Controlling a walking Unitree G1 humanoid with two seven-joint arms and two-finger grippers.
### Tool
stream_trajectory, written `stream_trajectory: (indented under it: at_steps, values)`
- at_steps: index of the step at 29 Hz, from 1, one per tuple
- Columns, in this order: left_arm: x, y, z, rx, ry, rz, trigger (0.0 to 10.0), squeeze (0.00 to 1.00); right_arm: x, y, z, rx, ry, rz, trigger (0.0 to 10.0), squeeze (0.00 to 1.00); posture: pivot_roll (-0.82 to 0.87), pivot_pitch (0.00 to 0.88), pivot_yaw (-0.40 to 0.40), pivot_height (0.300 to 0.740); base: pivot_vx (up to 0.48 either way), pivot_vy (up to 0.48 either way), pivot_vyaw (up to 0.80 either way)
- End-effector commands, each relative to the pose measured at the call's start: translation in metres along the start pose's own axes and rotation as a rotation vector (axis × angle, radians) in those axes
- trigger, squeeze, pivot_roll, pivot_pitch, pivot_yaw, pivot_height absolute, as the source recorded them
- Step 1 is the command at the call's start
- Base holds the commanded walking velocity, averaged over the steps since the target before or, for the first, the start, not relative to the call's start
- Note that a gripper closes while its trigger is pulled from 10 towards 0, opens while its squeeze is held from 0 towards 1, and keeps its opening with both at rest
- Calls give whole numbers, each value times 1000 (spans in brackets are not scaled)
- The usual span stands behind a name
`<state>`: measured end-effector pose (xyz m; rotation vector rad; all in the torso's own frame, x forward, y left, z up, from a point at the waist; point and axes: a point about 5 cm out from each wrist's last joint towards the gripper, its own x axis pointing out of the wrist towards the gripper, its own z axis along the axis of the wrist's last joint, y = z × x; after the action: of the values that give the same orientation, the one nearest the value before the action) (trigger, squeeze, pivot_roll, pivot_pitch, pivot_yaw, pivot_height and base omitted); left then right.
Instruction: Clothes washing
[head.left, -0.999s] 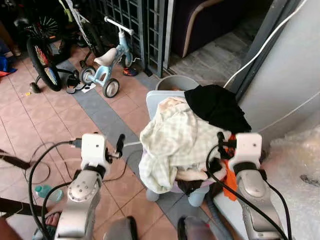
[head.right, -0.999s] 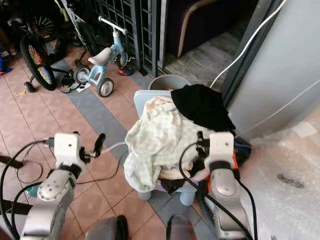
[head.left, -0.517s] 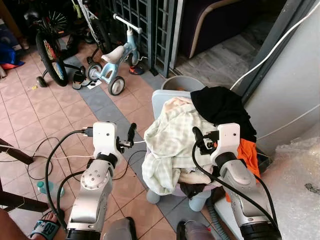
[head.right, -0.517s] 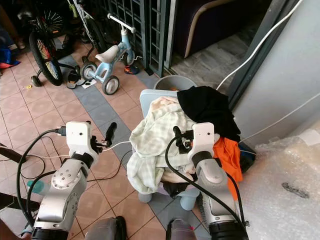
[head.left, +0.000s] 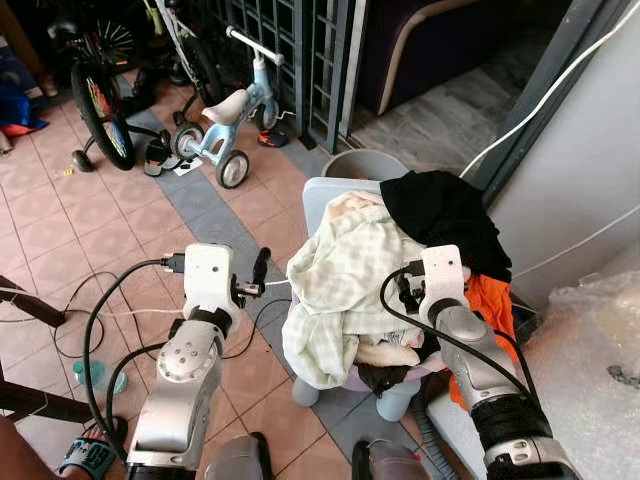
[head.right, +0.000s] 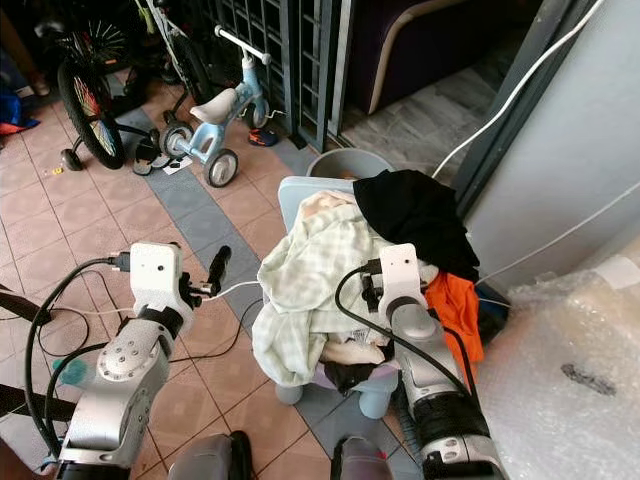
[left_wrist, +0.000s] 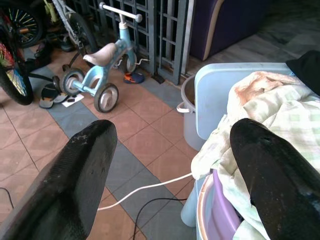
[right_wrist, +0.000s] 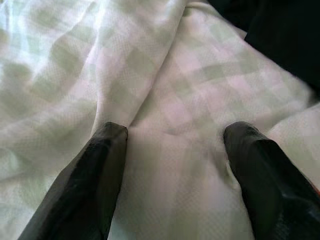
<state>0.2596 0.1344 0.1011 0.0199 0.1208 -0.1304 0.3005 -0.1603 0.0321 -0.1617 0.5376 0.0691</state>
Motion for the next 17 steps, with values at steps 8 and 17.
stream_trajectory:
  at_steps: [8, 17]
  values:
    - [-2, -1, 1, 19, 12, -4, 10000, 0, 3, 11, -10, -27, 72, 91, 0, 0, 39, 160, -7, 740, 0, 0, 0]
    - [3, -3, 1, 22, 11, -5, 10000, 0, 5, 13, -11, -50, 72, 111, 0, 0, 34, 147, -11, 740, 0, 0, 0]
